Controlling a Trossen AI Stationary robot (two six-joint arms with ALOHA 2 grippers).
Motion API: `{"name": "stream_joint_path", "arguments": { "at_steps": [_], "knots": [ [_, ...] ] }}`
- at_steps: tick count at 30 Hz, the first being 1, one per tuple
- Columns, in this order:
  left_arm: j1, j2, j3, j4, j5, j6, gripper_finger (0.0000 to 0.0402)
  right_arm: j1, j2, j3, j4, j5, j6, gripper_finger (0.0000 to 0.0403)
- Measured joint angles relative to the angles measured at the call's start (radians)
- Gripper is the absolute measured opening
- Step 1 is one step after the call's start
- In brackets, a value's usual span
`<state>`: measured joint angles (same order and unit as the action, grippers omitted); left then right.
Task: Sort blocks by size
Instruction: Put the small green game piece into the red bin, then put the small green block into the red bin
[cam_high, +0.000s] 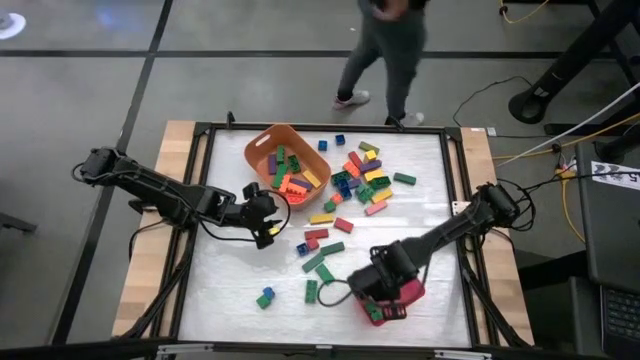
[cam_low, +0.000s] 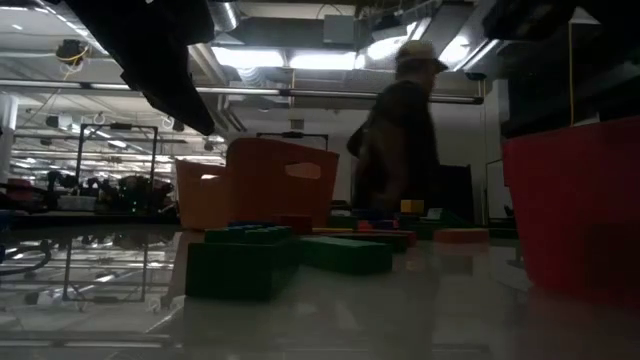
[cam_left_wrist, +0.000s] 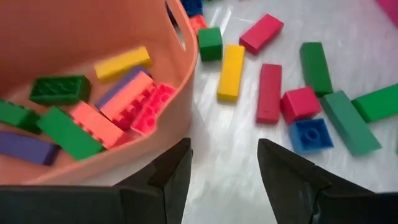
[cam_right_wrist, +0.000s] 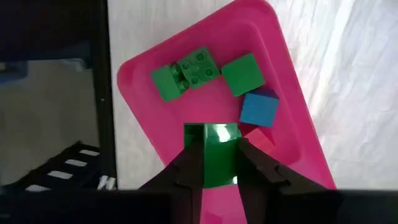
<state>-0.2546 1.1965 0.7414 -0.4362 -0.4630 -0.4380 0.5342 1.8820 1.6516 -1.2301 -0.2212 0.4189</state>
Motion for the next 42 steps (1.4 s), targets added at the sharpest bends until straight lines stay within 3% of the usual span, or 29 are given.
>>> {"name": "stream_joint_path", "arguments": {
  "at_steps": [8, 11, 18, 23, 27, 34, 42],
  "knots": [
    [-0.007, 0.000, 0.000, -0.050, 0.292, 0.018, 0.0170, 0.046, 0.000, 0.000, 0.000, 0.100, 0.063, 0.0121],
    [-0.039, 0.005, 0.000, -0.040, 0.353, -0.008, 0.0170, 0.042, 0.000, 0.000, 0.000, 0.116, 0.098, 0.0142],
    [-0.196, 0.030, 0.000, -0.015, 0.380, 0.166, 0.0170, 0.042, 0.001, 0.000, 0.001, 0.187, 0.100, 0.0179],
    [-0.306, 0.073, 0.000, 0.073, 0.381, 0.300, 0.0170, 0.042, 0.001, 0.000, 0.006, 0.195, 0.099, 0.0183],
    [-0.354, 0.129, 0.001, 0.160, 0.380, 0.313, 0.0170, 0.042, 0.001, 0.000, 0.008, 0.212, 0.099, 0.0182],
    [-0.408, 0.224, 0.001, 0.266, 0.379, 0.182, 0.0170, 0.042, 0.001, 0.000, 0.015, 0.249, 0.099, 0.0182],
    [-0.453, 0.236, 0.001, 0.261, 0.378, -0.271, 0.0170, 0.042, 0.001, 0.000, 0.064, 0.259, 0.099, 0.0182]
  ]
}}
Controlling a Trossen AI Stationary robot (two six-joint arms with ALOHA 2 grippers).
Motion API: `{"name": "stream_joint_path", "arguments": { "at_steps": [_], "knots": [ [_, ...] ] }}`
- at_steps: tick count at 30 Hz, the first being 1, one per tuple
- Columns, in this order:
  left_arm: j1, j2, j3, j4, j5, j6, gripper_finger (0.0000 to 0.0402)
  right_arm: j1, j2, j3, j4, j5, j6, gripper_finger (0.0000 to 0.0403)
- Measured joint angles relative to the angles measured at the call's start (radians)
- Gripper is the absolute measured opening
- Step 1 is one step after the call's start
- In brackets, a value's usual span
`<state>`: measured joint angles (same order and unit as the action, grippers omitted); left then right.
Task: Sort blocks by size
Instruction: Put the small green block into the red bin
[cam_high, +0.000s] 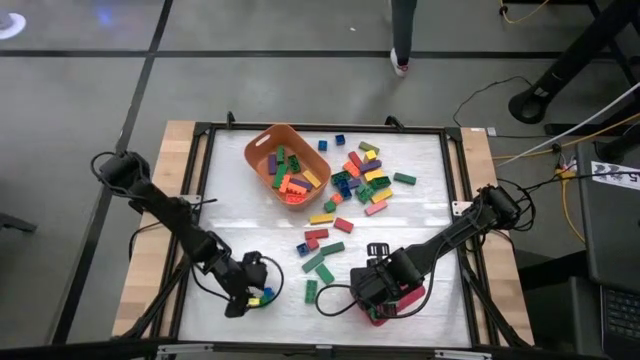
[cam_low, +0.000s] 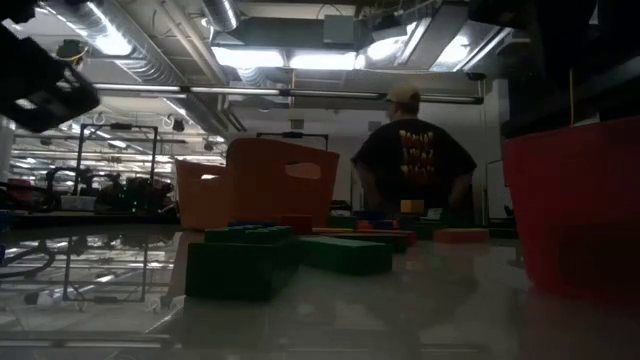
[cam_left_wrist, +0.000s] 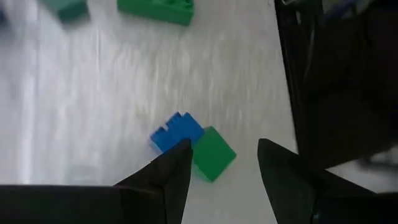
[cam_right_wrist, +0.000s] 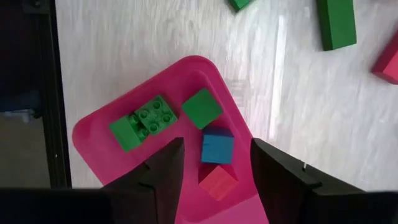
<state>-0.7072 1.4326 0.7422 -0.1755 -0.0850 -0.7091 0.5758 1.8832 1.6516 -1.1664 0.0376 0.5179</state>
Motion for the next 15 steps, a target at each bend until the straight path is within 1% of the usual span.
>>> {"name": "stream_joint_path", "arguments": {
  "at_steps": [6, 12, 13, 15],
  "knots": [
    [-0.007, 0.000, 0.000, -0.001, 0.001, -0.265, 0.0170, 0.000, 0.000, 0.000, -0.001, 0.000, 0.000, 0.0182],
    [-0.007, 0.000, 0.000, -0.032, 0.000, -0.591, 0.0170, 0.000, 0.000, 0.000, -0.002, 0.000, -0.008, 0.0182],
    [-0.008, 0.002, 0.000, -0.038, 0.000, -0.632, 0.0170, 0.000, 0.000, 0.000, -0.002, 0.001, -0.023, 0.0182],
    [-0.018, 0.011, 0.000, -0.034, -0.001, -0.668, 0.0170, 0.000, 0.000, 0.000, -0.002, 0.001, -0.047, 0.0182]
  ]
}}
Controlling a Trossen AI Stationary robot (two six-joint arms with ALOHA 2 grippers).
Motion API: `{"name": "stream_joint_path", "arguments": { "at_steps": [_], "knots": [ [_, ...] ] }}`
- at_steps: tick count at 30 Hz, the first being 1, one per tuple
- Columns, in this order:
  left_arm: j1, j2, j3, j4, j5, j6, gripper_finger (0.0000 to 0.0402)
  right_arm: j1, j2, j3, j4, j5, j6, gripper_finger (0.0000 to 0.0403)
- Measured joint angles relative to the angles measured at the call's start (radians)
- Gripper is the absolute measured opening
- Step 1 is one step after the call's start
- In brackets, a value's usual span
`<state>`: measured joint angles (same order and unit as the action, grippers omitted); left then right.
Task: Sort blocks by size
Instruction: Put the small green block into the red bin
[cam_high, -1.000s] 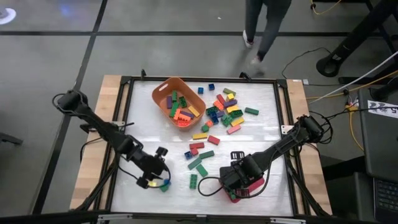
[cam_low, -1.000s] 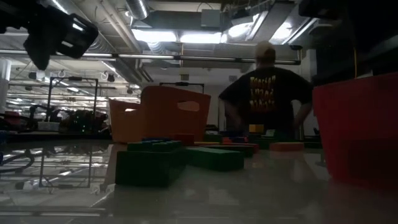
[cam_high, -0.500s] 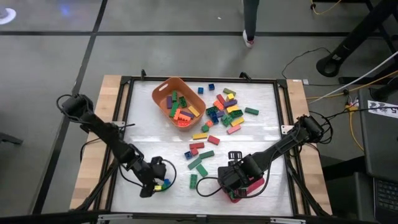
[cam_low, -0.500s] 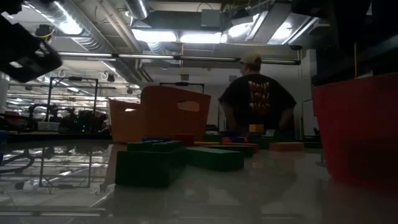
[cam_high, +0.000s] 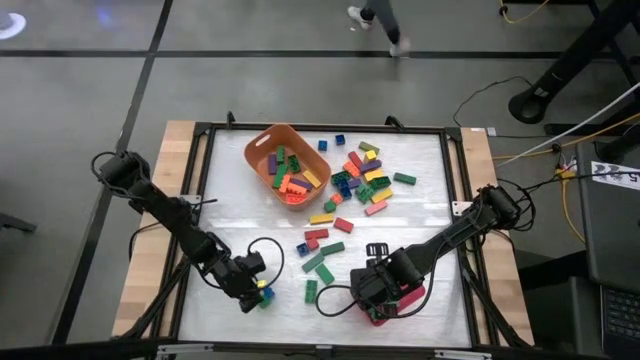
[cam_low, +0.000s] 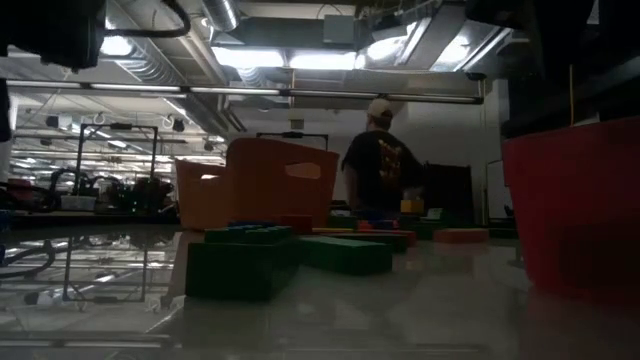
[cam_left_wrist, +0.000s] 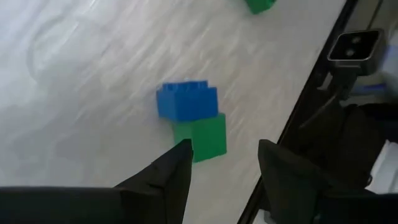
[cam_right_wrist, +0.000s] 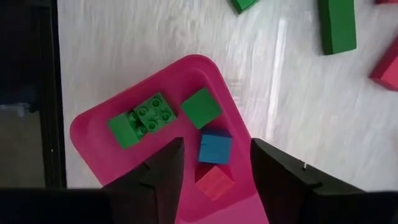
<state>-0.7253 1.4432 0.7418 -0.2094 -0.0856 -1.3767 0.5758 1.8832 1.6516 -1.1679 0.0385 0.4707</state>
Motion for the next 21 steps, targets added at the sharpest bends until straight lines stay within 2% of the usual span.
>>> {"name": "stream_joint_path", "arguments": {
  "at_steps": [8, 13, 21],
  "knots": [
    [-0.018, 0.043, 0.022, -0.035, 0.001, -0.061, 0.0170, 0.000, 0.000, 0.000, 0.001, 0.007, -0.034, 0.0182],
    [-0.019, 0.078, 0.066, -0.112, 0.001, -0.058, 0.0170, 0.000, 0.000, 0.000, 0.007, 0.007, -0.034, 0.0182],
    [-0.018, 0.158, 0.124, -0.133, -0.003, -0.030, 0.0170, 0.000, 0.000, 0.000, 0.024, 0.007, -0.034, 0.0182]
  ]
}}
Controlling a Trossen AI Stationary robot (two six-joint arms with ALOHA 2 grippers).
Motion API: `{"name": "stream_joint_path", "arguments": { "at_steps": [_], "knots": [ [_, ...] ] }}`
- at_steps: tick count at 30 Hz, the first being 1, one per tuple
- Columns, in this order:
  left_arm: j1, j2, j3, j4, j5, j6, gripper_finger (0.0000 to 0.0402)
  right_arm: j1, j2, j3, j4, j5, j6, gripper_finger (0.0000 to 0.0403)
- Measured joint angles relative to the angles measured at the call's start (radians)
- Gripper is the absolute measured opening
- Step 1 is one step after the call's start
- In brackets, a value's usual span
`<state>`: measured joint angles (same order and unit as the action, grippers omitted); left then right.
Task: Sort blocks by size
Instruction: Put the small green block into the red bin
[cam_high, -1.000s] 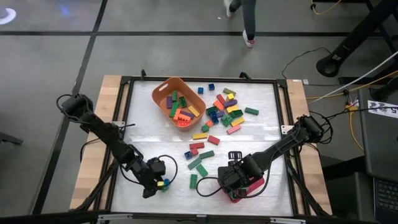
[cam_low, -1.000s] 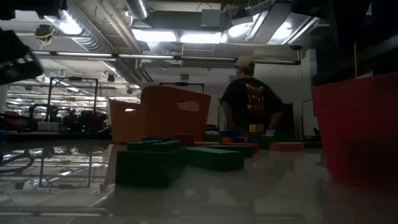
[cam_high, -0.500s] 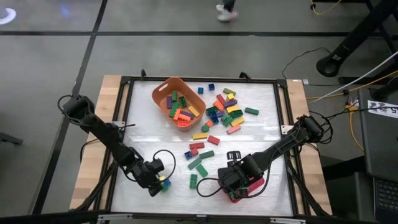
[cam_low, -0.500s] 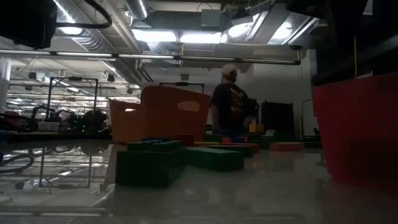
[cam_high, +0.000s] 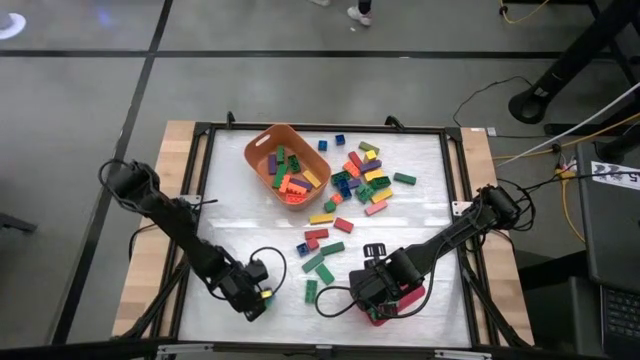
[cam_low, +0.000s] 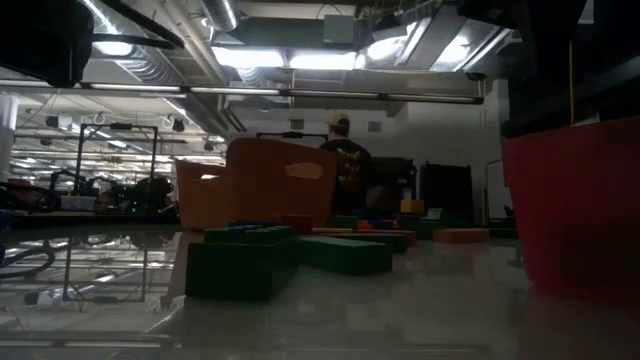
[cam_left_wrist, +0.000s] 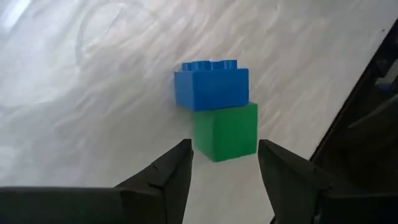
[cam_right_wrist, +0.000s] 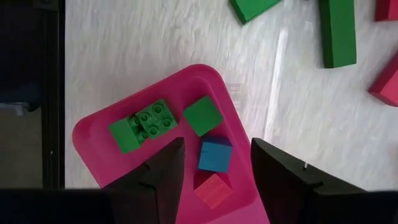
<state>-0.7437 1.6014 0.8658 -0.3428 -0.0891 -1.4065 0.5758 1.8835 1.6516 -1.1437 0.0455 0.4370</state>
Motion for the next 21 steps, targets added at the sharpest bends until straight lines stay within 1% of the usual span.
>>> {"name": "stream_joint_path", "arguments": {
  "at_steps": [6, 12, 21],
  "knots": [
    [0.001, 0.045, 0.050, -0.069, -0.001, 0.000, 0.0170, 0.000, 0.000, 0.000, 0.002, -0.001, 0.000, 0.0182],
    [0.001, 0.048, 0.067, -0.073, -0.041, 0.012, 0.0170, 0.000, 0.000, 0.000, 0.008, -0.001, 0.000, 0.0182],
    [0.003, 0.048, 0.067, -0.075, -0.055, 0.020, 0.0170, 0.000, 0.000, 0.000, 0.024, -0.002, 0.000, 0.0182]
  ]
}}
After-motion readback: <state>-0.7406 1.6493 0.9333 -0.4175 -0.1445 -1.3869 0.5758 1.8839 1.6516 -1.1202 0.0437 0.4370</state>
